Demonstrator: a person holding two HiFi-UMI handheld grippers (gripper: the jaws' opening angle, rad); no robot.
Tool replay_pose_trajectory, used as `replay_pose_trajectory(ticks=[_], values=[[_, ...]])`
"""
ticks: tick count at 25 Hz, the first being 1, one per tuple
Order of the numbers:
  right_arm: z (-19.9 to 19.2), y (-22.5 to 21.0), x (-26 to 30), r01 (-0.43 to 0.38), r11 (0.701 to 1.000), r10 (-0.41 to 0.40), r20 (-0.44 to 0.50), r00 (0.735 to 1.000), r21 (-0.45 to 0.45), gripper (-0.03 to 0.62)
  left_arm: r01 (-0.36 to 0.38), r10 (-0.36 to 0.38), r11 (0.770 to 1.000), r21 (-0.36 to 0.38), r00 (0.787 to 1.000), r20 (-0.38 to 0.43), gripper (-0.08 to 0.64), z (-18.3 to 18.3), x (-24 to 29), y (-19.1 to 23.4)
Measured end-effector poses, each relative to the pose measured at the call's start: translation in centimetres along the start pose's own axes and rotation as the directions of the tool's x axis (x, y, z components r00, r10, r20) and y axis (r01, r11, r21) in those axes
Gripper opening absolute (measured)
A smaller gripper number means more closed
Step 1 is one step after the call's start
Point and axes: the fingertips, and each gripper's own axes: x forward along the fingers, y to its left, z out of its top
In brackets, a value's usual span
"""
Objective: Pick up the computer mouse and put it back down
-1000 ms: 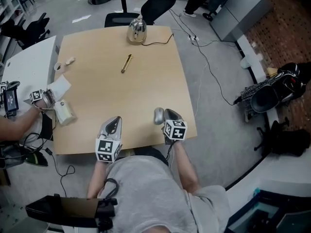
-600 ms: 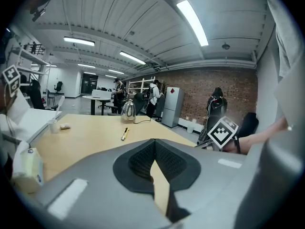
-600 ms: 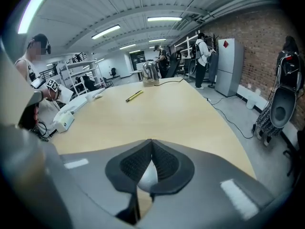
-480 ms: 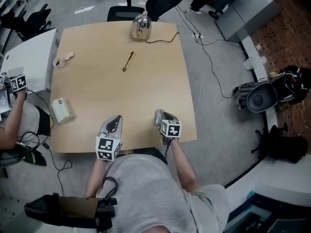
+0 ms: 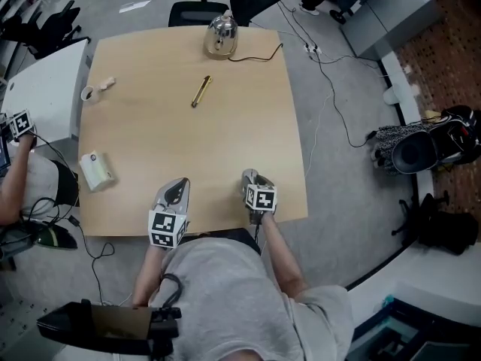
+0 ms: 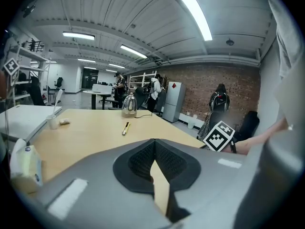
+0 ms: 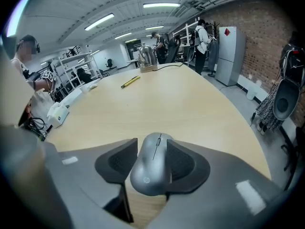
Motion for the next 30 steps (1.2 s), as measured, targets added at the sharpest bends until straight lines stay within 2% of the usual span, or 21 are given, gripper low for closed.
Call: replay_pose_trajectory(ticks=[7, 11, 15, 30], values=[[-0.6, -0.2, 0.7, 0.026, 1.000, -0.026, -0.041, 0.999, -0.011, 0.246, 0.006, -0.006, 1.000, -0.001, 1.000, -0.016, 0.020, 0.0, 0.9, -0.1], [-0.9, -0.4, 0.9, 0.040, 0.999, -0.041, -0.053, 0.998, -0.023, 0.252, 0.013, -0.013, 1.000, 0.001, 1.000, -0.025, 0.020, 0.0, 1.5, -0.2], [-1.9, -0.3, 1.6, 0.034, 0.999, -0.037, -0.088, 0.995, -0.029, 0.301, 0.015, -0.015, 1.000, -0.006, 0.999, -0.035, 0.020, -0.4, 1.9, -0.4], [-2.3, -0.5, 1.9, 0.035, 0.999, -0.033, -0.129, 0.991, 0.017, 0.319, 0.008, -0.008, 1.000, -0.015, 0.999, -0.050, 0.020, -0.5, 2.5, -0.4]])
